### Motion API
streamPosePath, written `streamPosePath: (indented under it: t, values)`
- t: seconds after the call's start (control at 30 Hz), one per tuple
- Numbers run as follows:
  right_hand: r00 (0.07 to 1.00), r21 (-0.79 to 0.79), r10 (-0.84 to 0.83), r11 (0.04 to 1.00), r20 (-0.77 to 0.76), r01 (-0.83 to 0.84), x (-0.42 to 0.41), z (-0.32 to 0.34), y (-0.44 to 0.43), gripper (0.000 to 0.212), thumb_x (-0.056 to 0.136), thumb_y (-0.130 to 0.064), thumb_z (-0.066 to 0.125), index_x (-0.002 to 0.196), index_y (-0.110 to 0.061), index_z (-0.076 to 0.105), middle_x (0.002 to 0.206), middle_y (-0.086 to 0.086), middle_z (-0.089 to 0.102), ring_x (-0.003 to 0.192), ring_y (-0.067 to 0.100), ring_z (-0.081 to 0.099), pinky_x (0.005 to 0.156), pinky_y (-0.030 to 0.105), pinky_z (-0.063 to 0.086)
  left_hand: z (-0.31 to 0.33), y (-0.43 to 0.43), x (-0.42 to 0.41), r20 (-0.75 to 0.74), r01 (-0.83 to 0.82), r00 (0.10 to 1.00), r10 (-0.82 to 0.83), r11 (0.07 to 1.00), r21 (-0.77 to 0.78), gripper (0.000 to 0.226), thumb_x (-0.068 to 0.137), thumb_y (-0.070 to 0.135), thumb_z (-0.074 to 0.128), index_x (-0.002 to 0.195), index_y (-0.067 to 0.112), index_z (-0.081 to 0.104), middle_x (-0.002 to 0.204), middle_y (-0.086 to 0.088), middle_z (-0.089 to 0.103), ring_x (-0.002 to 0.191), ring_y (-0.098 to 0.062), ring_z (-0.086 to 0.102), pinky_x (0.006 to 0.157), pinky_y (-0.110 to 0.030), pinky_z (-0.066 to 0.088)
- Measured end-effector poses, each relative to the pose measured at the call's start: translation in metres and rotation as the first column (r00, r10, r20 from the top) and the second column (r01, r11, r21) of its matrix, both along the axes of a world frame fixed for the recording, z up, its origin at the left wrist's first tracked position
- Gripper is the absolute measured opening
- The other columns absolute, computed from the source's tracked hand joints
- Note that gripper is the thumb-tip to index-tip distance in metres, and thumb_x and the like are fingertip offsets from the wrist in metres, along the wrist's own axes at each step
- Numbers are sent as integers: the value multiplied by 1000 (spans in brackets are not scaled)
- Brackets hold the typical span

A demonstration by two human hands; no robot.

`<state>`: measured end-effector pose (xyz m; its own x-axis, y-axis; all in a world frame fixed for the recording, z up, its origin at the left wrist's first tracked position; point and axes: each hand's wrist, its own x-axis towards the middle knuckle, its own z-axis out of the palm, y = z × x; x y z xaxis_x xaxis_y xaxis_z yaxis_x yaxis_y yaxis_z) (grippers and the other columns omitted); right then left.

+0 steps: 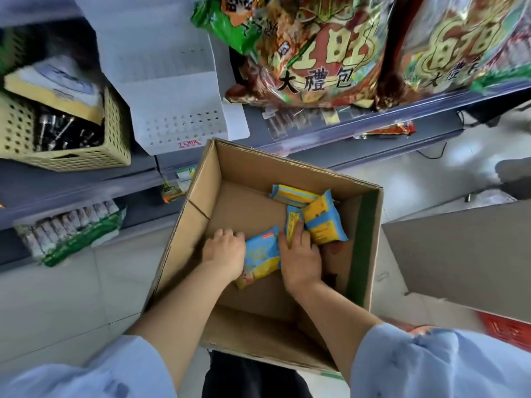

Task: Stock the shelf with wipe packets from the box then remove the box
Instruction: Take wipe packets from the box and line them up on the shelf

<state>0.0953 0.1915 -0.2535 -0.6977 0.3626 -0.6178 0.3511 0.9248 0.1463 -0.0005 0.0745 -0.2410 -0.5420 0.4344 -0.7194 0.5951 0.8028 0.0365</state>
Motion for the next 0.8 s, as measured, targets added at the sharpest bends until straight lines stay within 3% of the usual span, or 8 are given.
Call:
streamPosePath:
  t: [0.13, 0.23, 0.37, 0.47, 0.57, 0.67, 0.8]
  values:
    - [998, -23, 55, 998, -19, -56, -7, 7, 6, 50, 99, -6, 39, 146, -13, 24, 154, 31, 5, 135, 42, 25, 91, 41, 48, -3, -5, -2, 200, -152, 968, 150, 988, -5, 45, 83, 31, 70, 122, 15, 53, 126, -8, 53, 117, -27, 52, 90, -36, 46]
    - [996, -96, -42, 995, -76, 35, -8, 23, 11, 49, 97, -4, 40, 144, -14, 30, 153, 23, 17, 133, 36, 32, 87, 39, 51, 13, -4, -3, 248, -308, 927, 282, 949, 74, 32, 84, 29, 70, 109, 16, 55, 113, -6, 60, 100, -27, 61, 80, -34, 54]
    - [932, -258, -314, 930, -181, 263, 0, 56, 17, 53, 87, -10, 54, 137, -22, 40, 135, 6, 47, 117, 28, 50, 84, 36, 50, 52, 0, -10, 174, -320, 941, 289, 929, 187, 19, 90, 32, 60, 103, 18, 57, 104, -4, 61, 95, -25, 59, 68, -31, 43]
    - [836, -385, -498, 836, -231, 391, 0, 85, 21, 38, 88, -15, 52, 125, -25, 52, 118, 3, 63, 107, 28, 59, 77, 32, 47, 84, 1, -14, 113, -284, 958, 263, 925, 253, 16, 93, 30, 55, 103, 17, 56, 105, -5, 61, 97, -27, 58, 66, -30, 37]
    - [739, -520, -634, 721, -227, 459, -5, 110, 24, 31, 91, -15, 51, 120, -24, 55, 112, 6, 67, 103, 30, 62, 80, 34, 49, 115, -3, -17, 85, -279, 960, 266, 917, 284, 14, 94, 27, 54, 103, 18, 55, 105, -4, 60, 96, -25, 58, 65, -31, 37]
    - [625, -642, -754, 584, -201, 497, -11, 136, 29, 35, 87, -12, 63, 121, -14, 55, 115, 8, 67, 106, 26, 62, 88, 35, 50, 146, -13, -18, 73, -352, 935, 347, 882, 315, 10, 92, 25, 56, 101, 20, 56, 101, -3, 62, 89, -24, 59, 68, -36, 46]
    - [665, -672, -718, 597, -205, 437, -20, 174, 33, 38, 80, -14, 74, 115, -7, 62, 112, 6, 68, 106, 21, 62, 90, 32, 49, 194, -28, -19, 24, -402, 905, 425, 835, 376, 13, 91, 24, 60, 102, 25, 52, 101, -1, 61, 86, -21, 58, 66, -34, 45]
